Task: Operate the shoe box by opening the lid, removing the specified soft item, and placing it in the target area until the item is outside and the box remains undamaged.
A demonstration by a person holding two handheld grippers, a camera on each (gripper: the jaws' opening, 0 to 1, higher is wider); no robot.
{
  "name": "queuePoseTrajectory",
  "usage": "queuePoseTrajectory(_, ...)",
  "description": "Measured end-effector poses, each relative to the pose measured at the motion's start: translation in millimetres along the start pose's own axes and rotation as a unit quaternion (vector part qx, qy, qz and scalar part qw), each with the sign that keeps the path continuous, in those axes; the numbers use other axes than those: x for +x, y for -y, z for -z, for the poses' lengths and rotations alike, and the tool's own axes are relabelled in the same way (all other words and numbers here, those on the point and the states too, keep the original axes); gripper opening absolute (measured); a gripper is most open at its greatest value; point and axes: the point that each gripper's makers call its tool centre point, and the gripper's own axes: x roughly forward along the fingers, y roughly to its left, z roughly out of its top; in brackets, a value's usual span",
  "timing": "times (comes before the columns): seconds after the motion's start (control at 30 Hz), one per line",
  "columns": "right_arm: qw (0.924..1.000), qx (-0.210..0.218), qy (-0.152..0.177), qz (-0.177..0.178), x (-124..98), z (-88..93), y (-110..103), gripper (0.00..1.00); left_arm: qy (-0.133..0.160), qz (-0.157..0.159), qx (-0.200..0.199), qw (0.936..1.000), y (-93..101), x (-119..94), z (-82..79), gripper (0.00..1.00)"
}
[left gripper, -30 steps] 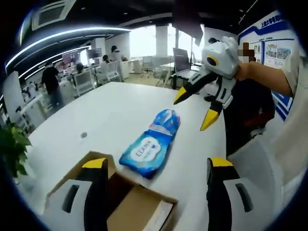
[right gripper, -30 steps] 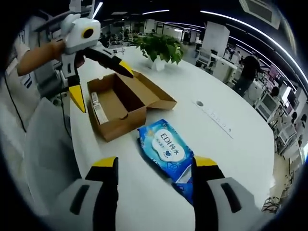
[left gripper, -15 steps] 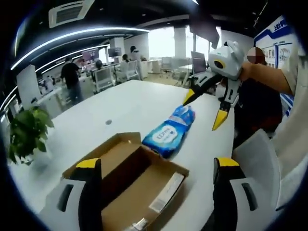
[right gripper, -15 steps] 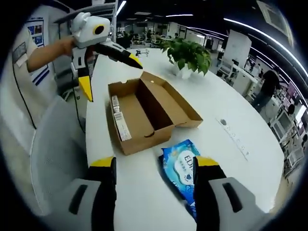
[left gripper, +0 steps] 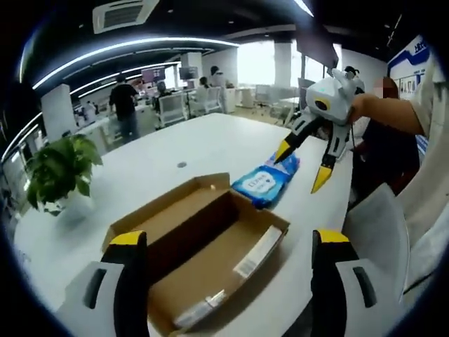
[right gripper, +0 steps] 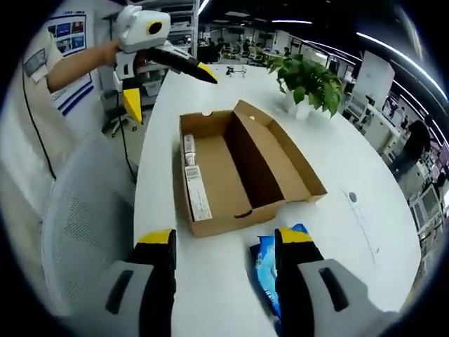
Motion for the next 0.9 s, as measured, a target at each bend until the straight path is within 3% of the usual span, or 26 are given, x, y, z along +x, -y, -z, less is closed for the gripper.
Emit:
queuePoseTrajectory(0.43,0.9968,-0.053,-0.03,-0.052,37.9,-7.3,0.1,0.48,0.006,-0.012,-0.003,0.9999,-3.3,-13.4,11.4,1.0)
queuePoseTrajectory(0.9,0.9894,-0.09,-0.068,-0.091,80.4,-6.0,-4.2,0.45,0.009,-0.046,-0.029,0.9985,-18.4,-31.5,30.6,1.0)
